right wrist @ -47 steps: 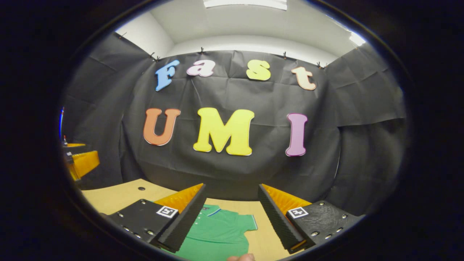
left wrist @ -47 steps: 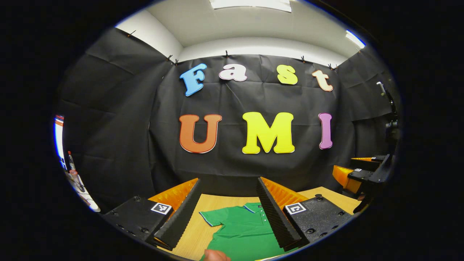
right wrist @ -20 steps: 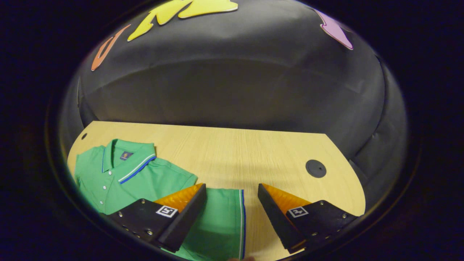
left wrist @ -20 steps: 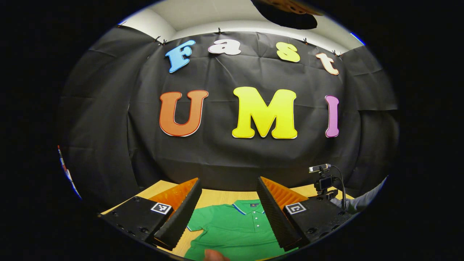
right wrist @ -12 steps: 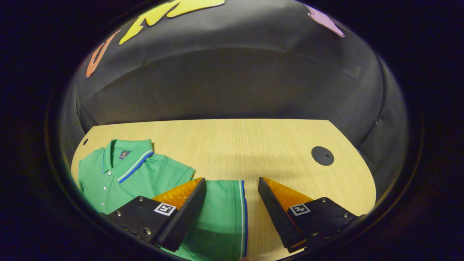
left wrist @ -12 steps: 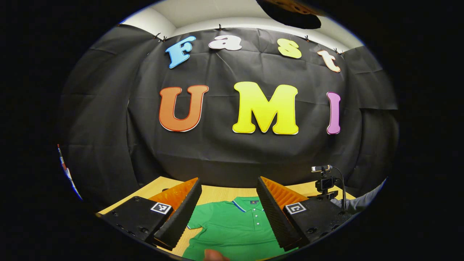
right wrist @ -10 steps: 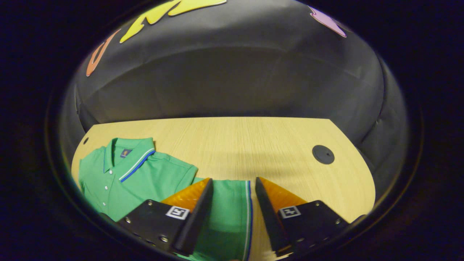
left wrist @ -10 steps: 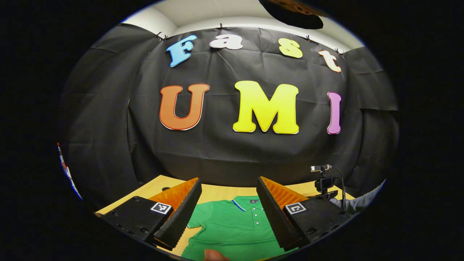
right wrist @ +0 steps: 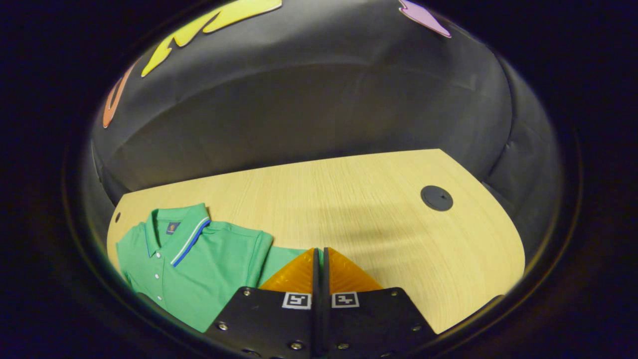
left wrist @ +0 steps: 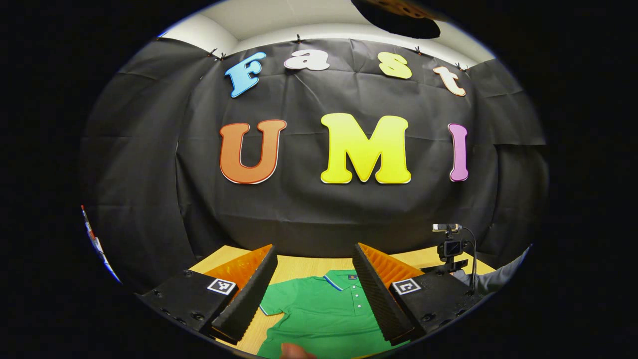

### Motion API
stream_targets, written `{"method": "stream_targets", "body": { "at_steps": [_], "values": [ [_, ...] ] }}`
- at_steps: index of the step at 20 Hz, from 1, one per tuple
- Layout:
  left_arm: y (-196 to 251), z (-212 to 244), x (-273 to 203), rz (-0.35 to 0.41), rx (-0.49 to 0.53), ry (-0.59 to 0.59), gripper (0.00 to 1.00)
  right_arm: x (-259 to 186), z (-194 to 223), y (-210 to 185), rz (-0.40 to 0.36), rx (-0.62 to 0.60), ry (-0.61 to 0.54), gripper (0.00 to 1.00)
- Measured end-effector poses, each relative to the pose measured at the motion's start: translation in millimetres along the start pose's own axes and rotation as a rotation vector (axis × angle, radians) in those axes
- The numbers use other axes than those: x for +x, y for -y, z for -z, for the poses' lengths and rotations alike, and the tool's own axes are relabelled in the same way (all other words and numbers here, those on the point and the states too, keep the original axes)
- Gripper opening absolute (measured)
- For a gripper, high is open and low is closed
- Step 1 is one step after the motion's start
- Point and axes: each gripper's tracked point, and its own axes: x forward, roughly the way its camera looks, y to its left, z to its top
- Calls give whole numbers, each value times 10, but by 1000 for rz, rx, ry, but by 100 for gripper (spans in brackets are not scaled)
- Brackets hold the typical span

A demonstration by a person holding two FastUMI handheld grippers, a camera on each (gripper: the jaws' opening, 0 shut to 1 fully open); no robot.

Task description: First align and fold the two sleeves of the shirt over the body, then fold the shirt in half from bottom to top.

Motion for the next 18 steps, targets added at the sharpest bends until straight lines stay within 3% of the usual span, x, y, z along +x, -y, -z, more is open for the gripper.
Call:
{"method": "stream_targets", "body": {
  "at_steps": [8, 18],
  "values": [
    [-76, 9, -23, -11, 9, -5, 98, -264, -269, -117, -30, 14, 68, 1],
    [-192, -28, -120, -39, 0, 8, 98, -834, -595, -491, -130, 38, 161, 1]
  ]
}}
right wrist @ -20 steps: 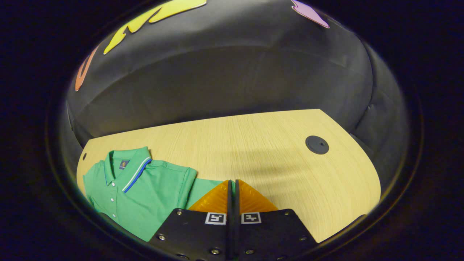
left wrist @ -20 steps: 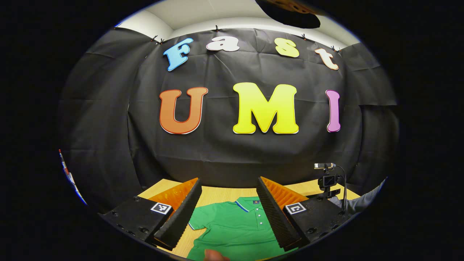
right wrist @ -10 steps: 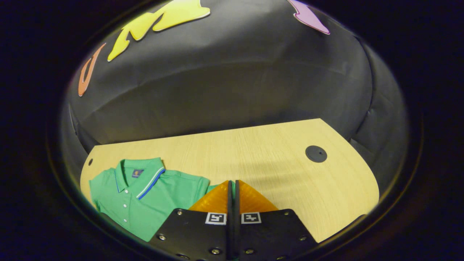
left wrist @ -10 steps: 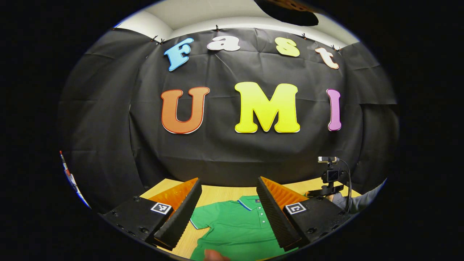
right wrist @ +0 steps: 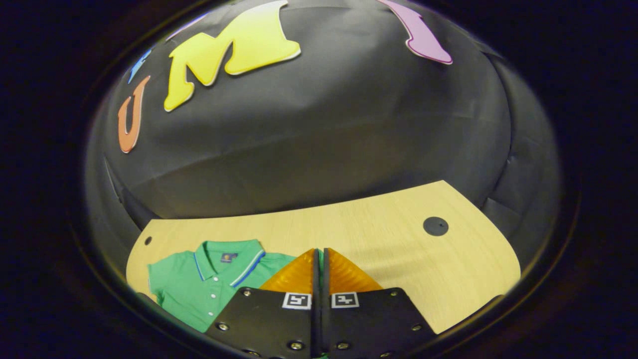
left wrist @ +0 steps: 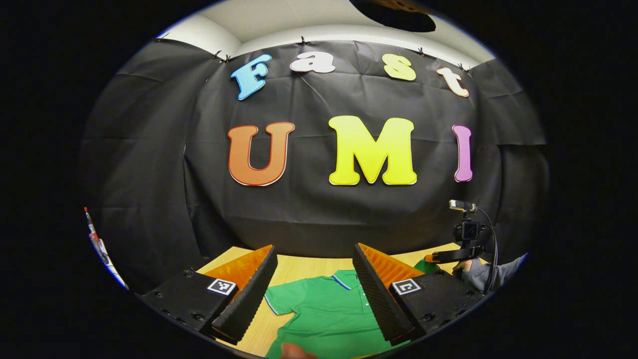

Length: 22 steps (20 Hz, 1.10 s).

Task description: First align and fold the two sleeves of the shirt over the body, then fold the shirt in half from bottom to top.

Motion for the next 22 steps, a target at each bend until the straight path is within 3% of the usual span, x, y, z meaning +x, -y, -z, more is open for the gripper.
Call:
{"method": "stream_targets", "body": {
  "at_steps": [11, 20, 22],
  "values": [
    [-244, -13, -110, -59, 3, 1, 98, -47, 620, -756, -110, -46, -80, 1],
    [-363, 11, -139, -81, 4, -7, 98, 0, 1005, -1043, -138, -97, -137, 1],
    [-384, 25, -132, -88, 2, -10, 98, 33, 1145, -1118, -174, -94, -182, 4]
  ]
}}
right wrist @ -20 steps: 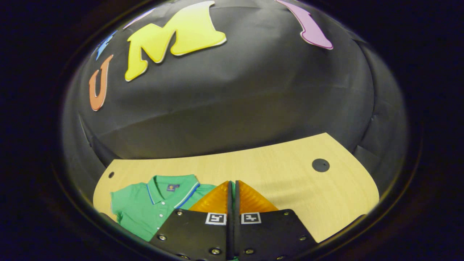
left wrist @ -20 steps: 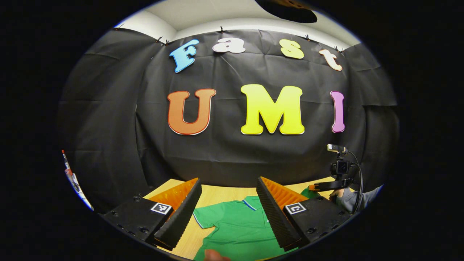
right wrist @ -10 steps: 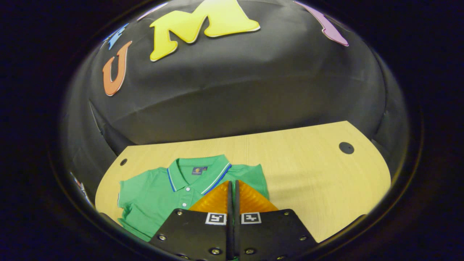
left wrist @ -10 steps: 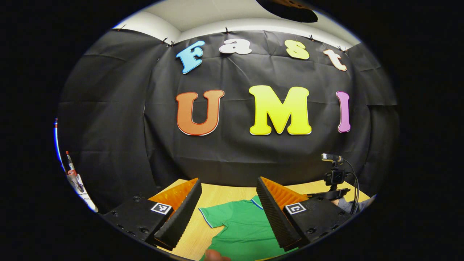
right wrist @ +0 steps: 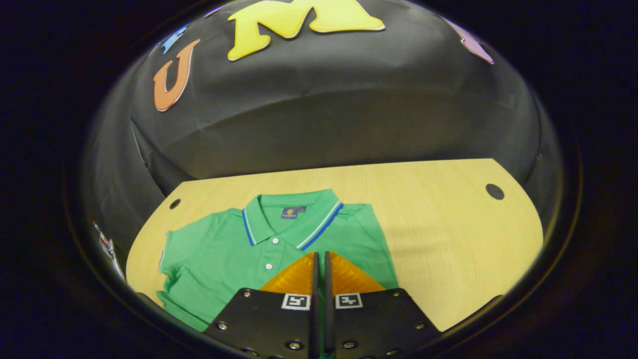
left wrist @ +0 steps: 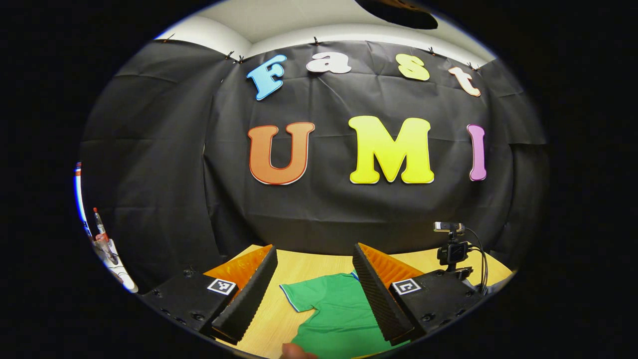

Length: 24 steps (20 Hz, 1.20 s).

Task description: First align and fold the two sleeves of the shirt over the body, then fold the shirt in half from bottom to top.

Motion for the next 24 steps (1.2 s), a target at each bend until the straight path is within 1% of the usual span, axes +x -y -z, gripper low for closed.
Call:
{"method": "stream_targets", "body": {
  "at_steps": [1, 3, 5, 6, 9, 12, 18, 21, 24],
  "values": [
    [-4, 14, 5, -3, 0, -4, 98, -7, 89, -8, -1, -11, -18, 34],
    [-12, 27, 20, -4, -1, -8, 98, -39, 68, 55, 34, -52, -4, 93],
    [9, 38, 38, 1, -6, -10, 98, -103, -49, 42, 39, -70, 36, 95],
    [16, 49, 49, 4, -9, -12, 98, -141, -127, 60, 45, -78, 61, 94],
    [45, 77, 106, 11, -14, -16, 98, -291, -426, 131, 67, -109, 142, 94],
    [71, 105, 166, 22, -18, -18, 98, -546, -776, 216, 89, -138, 234, 94],
    [76, 204, 375, 31, -16, -30, 98, -1408, -1539, 420, 137, -154, 457, 94],
    [88, 202, 512, 41, 7, -16, 98, -1854, -1742, 551, 159, -115, 528, 94],
    [88, 268, 668, 50, 22, -15, 98, -2259, -1819, 697, 176, -72, 577, 93]
  ]
}}
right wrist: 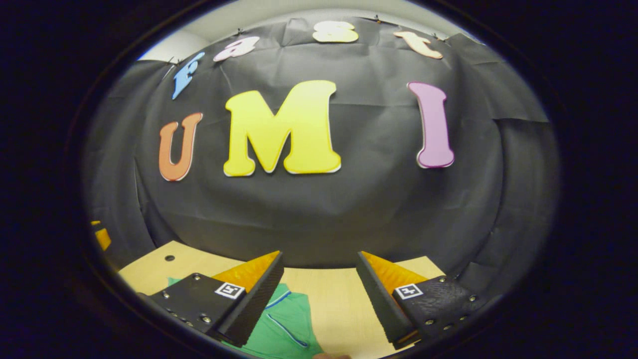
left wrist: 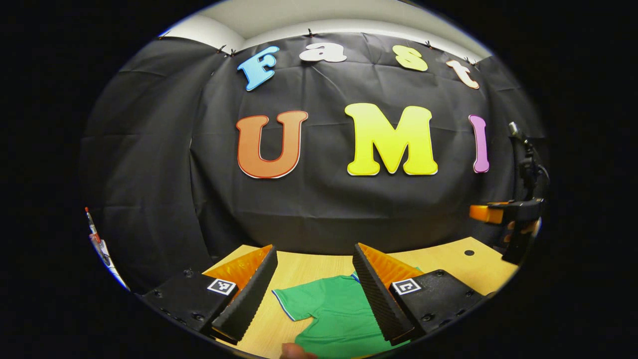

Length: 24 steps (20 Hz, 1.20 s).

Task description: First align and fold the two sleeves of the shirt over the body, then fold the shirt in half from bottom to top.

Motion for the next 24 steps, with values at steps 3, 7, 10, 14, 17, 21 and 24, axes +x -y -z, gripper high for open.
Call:
{"method": "stream_targets", "body": {
  "at_steps": [3, 7, 10, 14, 17, 21, 24],
  "values": [
    [-28, 163, 190, 2, -18, -32, 98, -305, -63, 131, 17, 81, 1, 94],
    [-156, 460, 500, -19, -40, -95, 98, -666, -40, 378, 60, 100, -4, 94],
    [-278, 724, 742, -53, -94, -174, 98, -868, -6, 502, 90, 135, -13, 94],
    [-415, 1170, 1027, -100, -190, -323, 98, -1001, 12, 668, 123, 150, -19, 93],
    [-576, 1526, 1248, -146, -238, -414, 98, -1050, -29, 741, 136, 156, -8, 94],
    [-742, 1957, 1453, -168, -205, -510, 100, -1086, -43, 806, 147, 148, -4, 93],
    [-729, 2208, 1531, -180, -183, -554, 98, -1091, -38, 854, 156, 146, -7, 94]
  ]
}}
